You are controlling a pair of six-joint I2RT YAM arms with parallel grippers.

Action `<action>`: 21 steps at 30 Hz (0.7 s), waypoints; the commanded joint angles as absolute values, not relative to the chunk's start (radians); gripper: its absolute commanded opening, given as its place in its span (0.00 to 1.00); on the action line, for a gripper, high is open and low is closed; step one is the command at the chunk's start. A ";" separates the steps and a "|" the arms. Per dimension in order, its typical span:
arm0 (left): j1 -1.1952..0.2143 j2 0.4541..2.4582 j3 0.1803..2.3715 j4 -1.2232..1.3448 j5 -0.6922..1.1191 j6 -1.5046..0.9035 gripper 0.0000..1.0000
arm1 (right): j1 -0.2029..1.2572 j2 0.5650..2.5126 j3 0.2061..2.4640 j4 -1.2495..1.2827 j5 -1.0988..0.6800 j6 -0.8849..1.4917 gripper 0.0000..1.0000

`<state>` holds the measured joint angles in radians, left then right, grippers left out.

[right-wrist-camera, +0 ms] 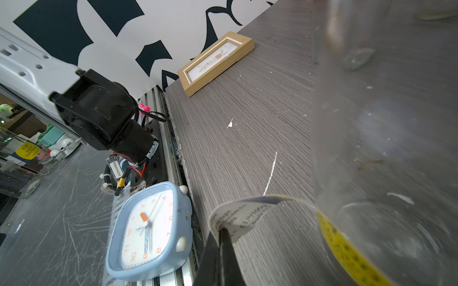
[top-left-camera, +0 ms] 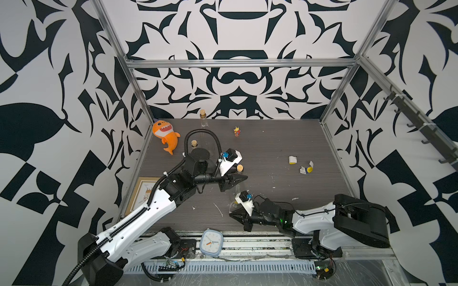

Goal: Remove the label from the bottle
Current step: Tear open the label from the bottle.

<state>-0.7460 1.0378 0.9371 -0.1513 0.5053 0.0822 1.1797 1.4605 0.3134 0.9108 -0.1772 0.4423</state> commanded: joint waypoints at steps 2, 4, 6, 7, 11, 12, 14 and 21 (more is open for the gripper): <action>-0.744 1.042 0.907 -0.123 0.523 0.087 0.35 | 1.182 1.438 0.329 0.932 -0.158 0.447 0.00; -0.744 1.046 0.909 -0.131 0.518 0.102 0.23 | 1.181 1.416 0.324 0.904 -0.157 0.447 0.00; -0.744 1.047 0.911 -0.146 0.516 0.122 0.08 | 1.181 1.383 0.319 0.858 -0.151 0.444 0.00; -0.744 1.047 0.913 -0.154 0.510 0.134 0.00 | 1.180 1.359 0.321 0.816 -0.149 0.441 0.00; -0.744 1.040 0.916 -0.175 0.502 0.166 0.00 | 1.180 1.256 0.306 0.692 -0.131 0.439 0.00; -0.744 1.040 0.916 -0.176 0.497 0.173 0.00 | 1.180 1.228 0.299 0.668 -0.125 0.439 0.00; -0.744 1.038 0.919 -0.182 0.487 0.187 0.00 | 1.180 1.180 0.290 0.617 -0.116 0.439 0.00; -0.744 1.034 0.935 -0.208 0.423 0.235 0.00 | 1.181 1.057 0.281 0.476 -0.110 0.438 0.00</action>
<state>-0.7467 1.0359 0.9245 -0.1287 0.4850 0.1780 1.1831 1.0996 0.2829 0.5232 -0.1276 0.4423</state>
